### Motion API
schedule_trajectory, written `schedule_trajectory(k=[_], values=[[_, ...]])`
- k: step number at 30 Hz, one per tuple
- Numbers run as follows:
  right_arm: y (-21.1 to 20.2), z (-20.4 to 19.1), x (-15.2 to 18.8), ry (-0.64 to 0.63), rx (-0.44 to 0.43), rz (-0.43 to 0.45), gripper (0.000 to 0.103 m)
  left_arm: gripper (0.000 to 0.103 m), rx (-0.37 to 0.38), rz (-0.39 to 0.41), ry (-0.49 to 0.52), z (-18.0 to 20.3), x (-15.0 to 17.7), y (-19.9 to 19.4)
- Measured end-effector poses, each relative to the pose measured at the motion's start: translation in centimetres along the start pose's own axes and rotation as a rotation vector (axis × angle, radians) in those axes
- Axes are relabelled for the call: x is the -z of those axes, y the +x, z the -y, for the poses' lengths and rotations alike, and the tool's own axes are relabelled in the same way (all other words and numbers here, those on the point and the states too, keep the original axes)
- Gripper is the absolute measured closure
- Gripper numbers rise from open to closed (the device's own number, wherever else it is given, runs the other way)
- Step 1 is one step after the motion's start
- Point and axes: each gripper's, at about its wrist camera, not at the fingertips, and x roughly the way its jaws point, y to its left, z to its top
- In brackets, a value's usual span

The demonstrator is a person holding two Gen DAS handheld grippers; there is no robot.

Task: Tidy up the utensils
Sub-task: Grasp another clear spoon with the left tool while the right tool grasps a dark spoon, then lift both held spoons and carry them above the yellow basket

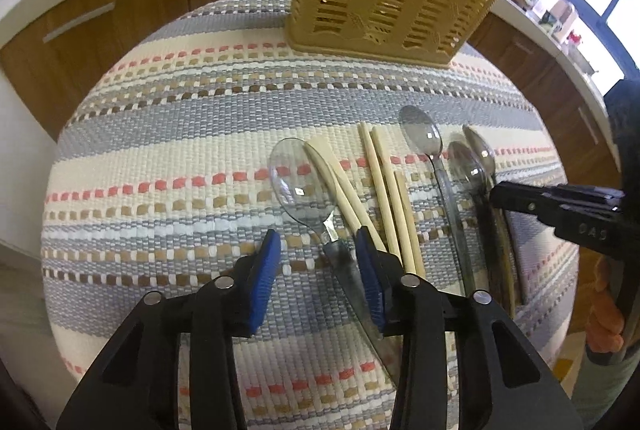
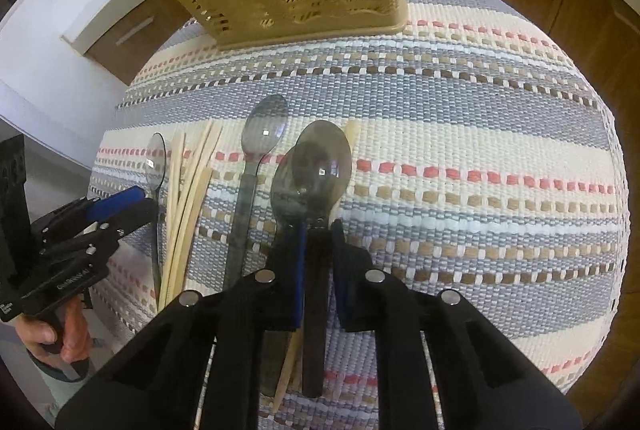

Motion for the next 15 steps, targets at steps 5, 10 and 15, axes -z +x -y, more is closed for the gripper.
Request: schedule_trajectory(k=[5, 10, 15], values=[[-1.0, 1.5, 0.3, 0.017, -0.005, 0.022, 0.093, 0.074, -0.067, -0.005, 0.080, 1.8, -0.1, 0.6], [-2.2, 2.8, 0.6, 0.032, 0.022, 0.049, 0.093, 0.089, -0.076, -0.027, 0.124, 2.2, -0.2, 0.6], [-2.7, 4.6, 0.7, 0.045, 0.099, 0.046, 0.093, 0.092, -0.119, -0.032, 0.148, 1.2, -0.3, 0.4]])
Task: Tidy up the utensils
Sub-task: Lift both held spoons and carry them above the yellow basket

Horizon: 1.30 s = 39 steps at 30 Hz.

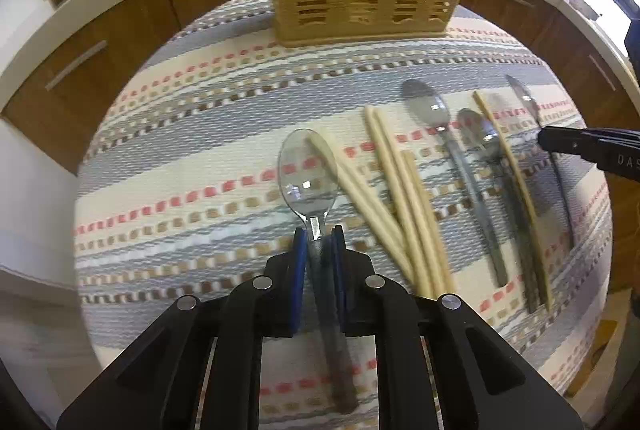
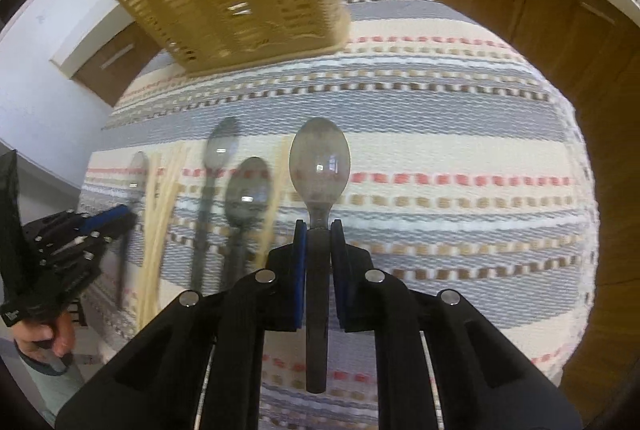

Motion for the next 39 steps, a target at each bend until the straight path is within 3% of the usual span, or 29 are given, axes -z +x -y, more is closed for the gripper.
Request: schedule_trajectory(k=[6, 7, 9, 10, 14, 15, 17, 19, 24, 32, 39], values=[[0.6, 0.3, 0.3, -0.039, 0.099, -0.034, 0.093, 0.090, -0.016, -0.013, -0.022, -1.7, -0.2, 0.1], [0.6, 0.1, 0.2, -0.047, 0.108, -0.040, 0.093, 0.087, -0.012, -0.019, -0.023, -1.9, -0.3, 0.1], [0.9, -0.2, -0.1, -0.066, 0.129, -0.065, 0.093, 0.064, -0.002, -0.030, -0.021, -2.1, -0.7, 0.3], [1.1, -0.5, -0.2, -0.076, 0.135, -0.077, 0.093, 0.063, -0.010, -0.038, -0.015, -2.1, -0.9, 0.5], [1.5, -0.9, -0.9, -0.113, 0.142, -0.128, 0.092, 0.067, -0.019, -0.056, 0.011, -2.0, -1.4, 1.0], [1.6, -1.0, -1.0, -0.121, 0.141, -0.135, 0.092, 0.080, -0.019, -0.054, 0.013, -1.8, -1.3, 1.0], [1.9, -1.5, -1.3, -0.125, 0.133, -0.136, 0.093, 0.093, -0.016, -0.047, 0.013, -1.6, -1.5, 1.0], [1.7, -1.7, -1.3, -0.130, 0.122, -0.113, 0.093, 0.093, -0.001, -0.033, -0.003, -1.4, -1.4, 0.9], [-1.5, -2.9, -1.5, -0.144, 0.042, 0.030, 0.093, 0.093, 0.067, 0.148, -0.040, -1.6, -1.7, -2.6], [-9.1, -5.3, -3.9, -0.199, -0.060, 0.330, 0.093, 0.093, 0.137, 0.492, -0.066, -2.1, -5.8, -11.2], [-12.2, -6.4, -7.7, -0.207, -0.077, 0.547, 0.093, 0.093, 0.148, 0.668, -0.062, -1.6, -10.6, -14.7]])
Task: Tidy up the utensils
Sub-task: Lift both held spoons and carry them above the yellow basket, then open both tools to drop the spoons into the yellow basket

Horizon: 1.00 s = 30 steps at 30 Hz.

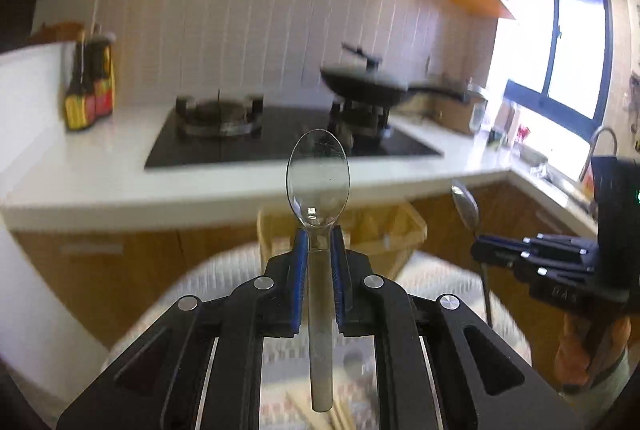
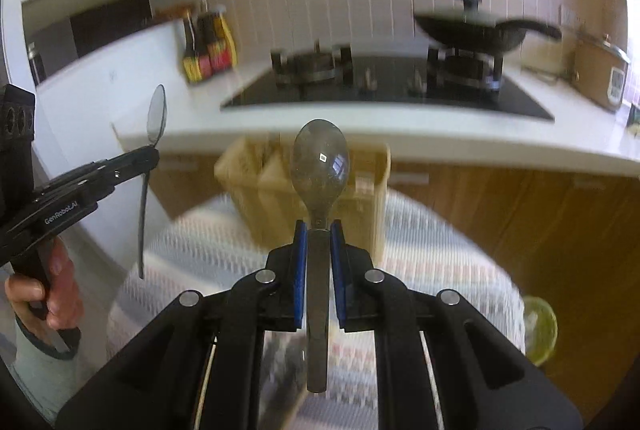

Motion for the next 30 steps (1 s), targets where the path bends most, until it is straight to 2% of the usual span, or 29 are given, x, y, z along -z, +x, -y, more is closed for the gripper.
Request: schedule_trajectory(k=[5, 9, 12, 22, 28, 29, 30], values=[[0.9, 0.1, -3.4, -0.016, 0.037, 0.149, 0.093, 0.093, 0.009, 0.079, -0.013, -0.3, -2.8, 1.6], [1.9, 0.5, -5.4, -0.016, 0.105, 0.285, 0.093, 0.093, 0.004, 0.177, -0.008, -0.7, -3.8, 3.1], [3.2, 0.9, -5.9, -0.008, 0.130, 0.325, 0.093, 0.093, -0.013, 0.231, -0.010, -0.8, -4.1, 4.2], [8.4, 2.4, -4.9, -0.016, 0.183, 0.306, 0.093, 0.093, -0.054, 0.275, -0.008, -1.7, -3.0, 8.0], [8.8, 3.6, -3.8, 0.022, 0.150, 0.294, 0.093, 0.092, -0.042, 0.285, 0.005, -1.8, -1.8, 8.7], [8.5, 3.8, -3.6, 0.033, 0.137, 0.286, 0.091, 0.084, -0.042, 0.285, 0.005, -1.8, -1.7, 8.6], [8.3, 3.9, -3.4, 0.040, 0.123, 0.279, 0.084, 0.075, -0.039, 0.282, 0.002, -1.8, -1.6, 8.4]])
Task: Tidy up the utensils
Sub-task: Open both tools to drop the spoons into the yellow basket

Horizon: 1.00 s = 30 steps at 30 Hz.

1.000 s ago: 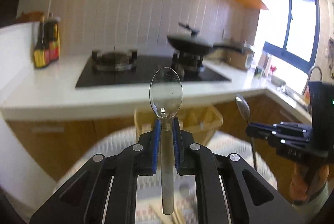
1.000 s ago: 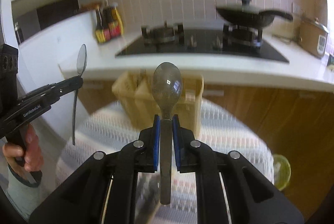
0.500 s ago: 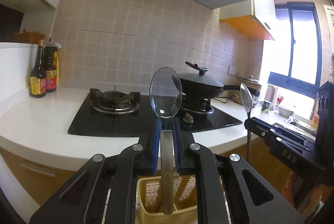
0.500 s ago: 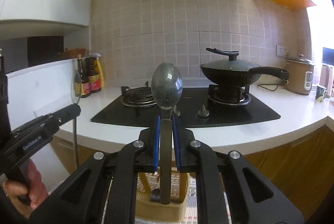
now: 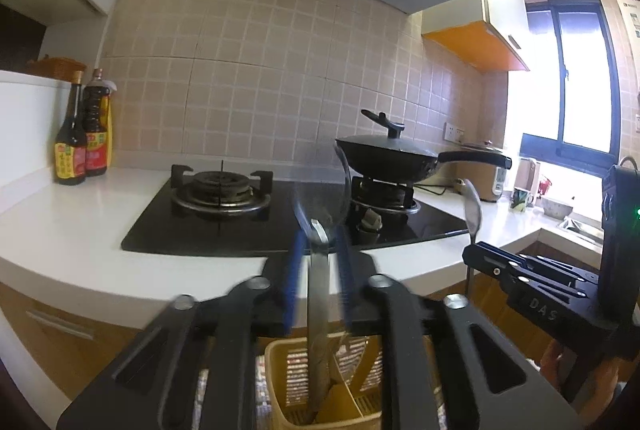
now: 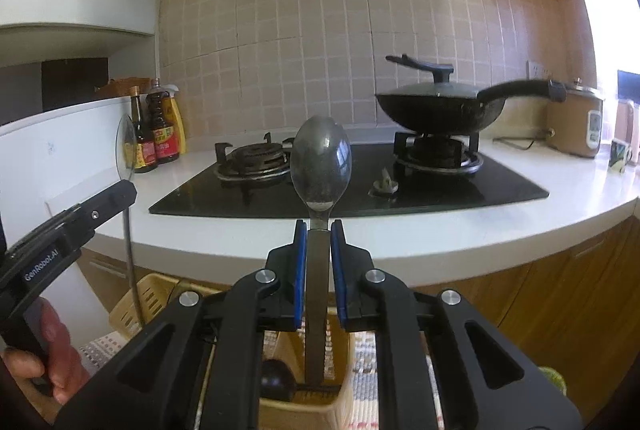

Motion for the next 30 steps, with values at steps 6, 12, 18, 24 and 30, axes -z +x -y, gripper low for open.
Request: schedule_trajectory(k=[6, 12, 18, 24, 30], values=[[-3.3, 0.9, 0.2, 0.046, -0.026, -0.019, 0.056, 0.060, 0.010, -0.016, -0.048, -0.8, -0.3, -2.0], [-7.1, 0.4, 0.4, 0.046, -0.006, -0.076, 0.056, 0.058, 0.032, -0.035, -0.068, -1.1, -0.7, -5.9], [-10.1, -1.2, 1.1, 0.024, 0.007, -0.162, 0.056, 0.054, 0.058, -0.067, -0.068, -0.6, -0.9, -9.7], [-12.2, -2.5, 3.0, 0.001, 0.015, -0.252, 0.056, 0.051, 0.016, -0.140, 0.023, 0.8, 1.2, -12.3], [-11.7, -2.6, 7.1, 0.029, 0.025, -0.426, 0.056, 0.051, 0.017, -0.341, -0.002, 0.4, 5.6, -12.9]])
